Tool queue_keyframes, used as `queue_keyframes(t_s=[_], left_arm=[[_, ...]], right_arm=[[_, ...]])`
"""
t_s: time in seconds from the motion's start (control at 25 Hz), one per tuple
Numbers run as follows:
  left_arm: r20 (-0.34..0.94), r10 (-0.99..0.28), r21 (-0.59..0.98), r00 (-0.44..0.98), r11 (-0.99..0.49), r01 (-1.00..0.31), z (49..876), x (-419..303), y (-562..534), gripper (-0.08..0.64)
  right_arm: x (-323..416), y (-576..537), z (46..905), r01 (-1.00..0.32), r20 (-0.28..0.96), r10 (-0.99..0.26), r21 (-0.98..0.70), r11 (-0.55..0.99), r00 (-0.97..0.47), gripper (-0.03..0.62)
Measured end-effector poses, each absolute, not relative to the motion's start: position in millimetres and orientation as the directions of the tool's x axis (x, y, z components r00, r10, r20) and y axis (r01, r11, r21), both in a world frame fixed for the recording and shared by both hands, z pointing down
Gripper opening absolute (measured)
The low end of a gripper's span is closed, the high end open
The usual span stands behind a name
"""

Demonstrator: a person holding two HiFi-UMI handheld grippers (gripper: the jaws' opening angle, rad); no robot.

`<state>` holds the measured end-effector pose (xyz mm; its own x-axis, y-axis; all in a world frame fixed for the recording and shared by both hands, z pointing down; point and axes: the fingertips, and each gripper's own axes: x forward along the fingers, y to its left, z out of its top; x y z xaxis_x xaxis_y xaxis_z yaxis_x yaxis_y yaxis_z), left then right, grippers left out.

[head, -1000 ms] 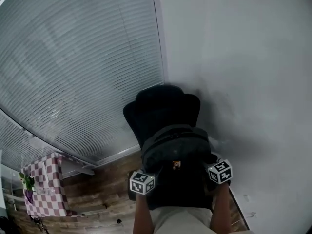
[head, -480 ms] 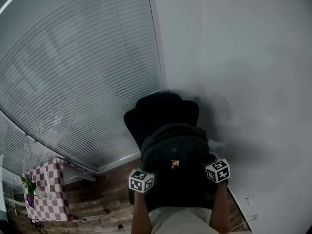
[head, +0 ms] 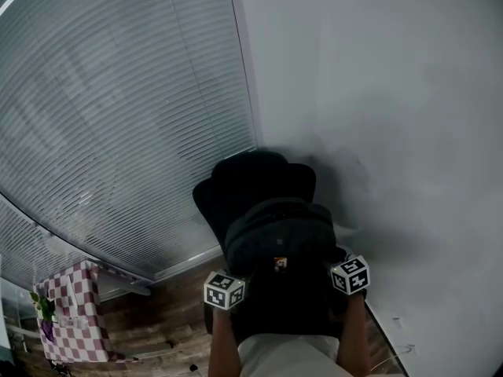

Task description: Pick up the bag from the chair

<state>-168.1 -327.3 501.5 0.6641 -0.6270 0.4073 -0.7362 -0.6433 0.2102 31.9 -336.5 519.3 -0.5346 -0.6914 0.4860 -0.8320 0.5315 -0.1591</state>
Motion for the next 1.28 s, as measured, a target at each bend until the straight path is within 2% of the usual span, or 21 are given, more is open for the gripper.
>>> queue_keyframes(t_s=[1.28], left_arm=[[0.415,-0.637,0.236,0.650,-0.615,-0.753,514.8,-184.8,-341.9,0.120]], right_arm=[[15.3,-353.3,528.4,-0.829,0.506,-0.678,-0.149,0.540,-0.533,0.161]])
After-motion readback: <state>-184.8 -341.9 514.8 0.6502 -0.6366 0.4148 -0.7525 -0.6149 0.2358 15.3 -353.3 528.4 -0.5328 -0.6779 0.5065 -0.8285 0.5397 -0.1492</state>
